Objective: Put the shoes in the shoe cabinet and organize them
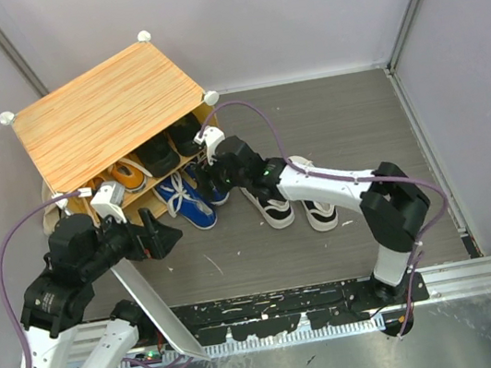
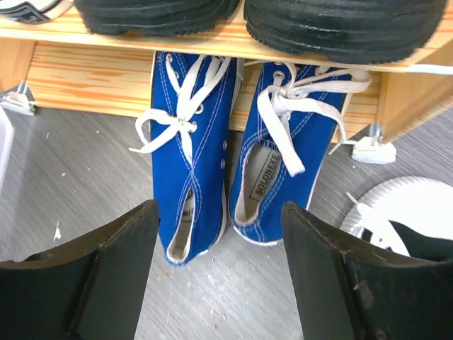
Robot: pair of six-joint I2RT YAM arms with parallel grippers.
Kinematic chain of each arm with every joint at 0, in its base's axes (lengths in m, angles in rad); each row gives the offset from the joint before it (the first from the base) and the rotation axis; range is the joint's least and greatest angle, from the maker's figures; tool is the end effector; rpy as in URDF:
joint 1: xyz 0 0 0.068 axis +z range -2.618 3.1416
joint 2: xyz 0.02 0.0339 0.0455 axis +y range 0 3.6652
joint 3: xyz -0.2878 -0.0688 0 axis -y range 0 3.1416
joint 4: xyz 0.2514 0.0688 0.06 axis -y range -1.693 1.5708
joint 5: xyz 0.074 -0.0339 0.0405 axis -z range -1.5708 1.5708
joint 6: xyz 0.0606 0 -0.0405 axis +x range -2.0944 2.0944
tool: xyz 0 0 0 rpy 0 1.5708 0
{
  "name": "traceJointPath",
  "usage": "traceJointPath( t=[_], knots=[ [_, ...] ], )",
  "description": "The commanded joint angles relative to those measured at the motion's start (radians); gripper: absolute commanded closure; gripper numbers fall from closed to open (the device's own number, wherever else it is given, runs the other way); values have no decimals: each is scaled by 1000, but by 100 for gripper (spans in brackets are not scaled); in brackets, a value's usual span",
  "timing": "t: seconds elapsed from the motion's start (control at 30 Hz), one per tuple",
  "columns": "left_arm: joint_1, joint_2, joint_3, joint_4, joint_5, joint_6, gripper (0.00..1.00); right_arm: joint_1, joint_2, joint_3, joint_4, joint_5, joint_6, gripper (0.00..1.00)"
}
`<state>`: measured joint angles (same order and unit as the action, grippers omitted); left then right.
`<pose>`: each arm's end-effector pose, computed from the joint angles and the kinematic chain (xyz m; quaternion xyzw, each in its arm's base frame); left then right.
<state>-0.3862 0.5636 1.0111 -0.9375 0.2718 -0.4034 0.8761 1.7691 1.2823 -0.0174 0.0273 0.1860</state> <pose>0.0811 -0.0506 0.3678 0.0624 0.8502 -0.3033 0.4258 0.2860 0.3407 0.2661 -0.2847 0.8127 0.2473 0.4443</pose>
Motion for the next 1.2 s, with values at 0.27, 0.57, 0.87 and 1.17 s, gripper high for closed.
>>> traceJointPath(
  t=[0.27, 0.57, 0.87, 1.17],
  knots=[
    [-3, 18, -16, 71, 4, 8, 2, 6, -68, -104, 32, -21, -66, 23],
    [-3, 6, -4, 42, -7, 14, 2, 6, 39, -92, 146, 15, -54, 40],
    [-3, -10, -5, 18, -15, 19, 2, 4, 53, -130, 251, 198, -22, 96],
    [-4, -7, -12, 25, -9, 14, 2, 1, -40, -107, 373, 324, -136, 99]
  ],
)
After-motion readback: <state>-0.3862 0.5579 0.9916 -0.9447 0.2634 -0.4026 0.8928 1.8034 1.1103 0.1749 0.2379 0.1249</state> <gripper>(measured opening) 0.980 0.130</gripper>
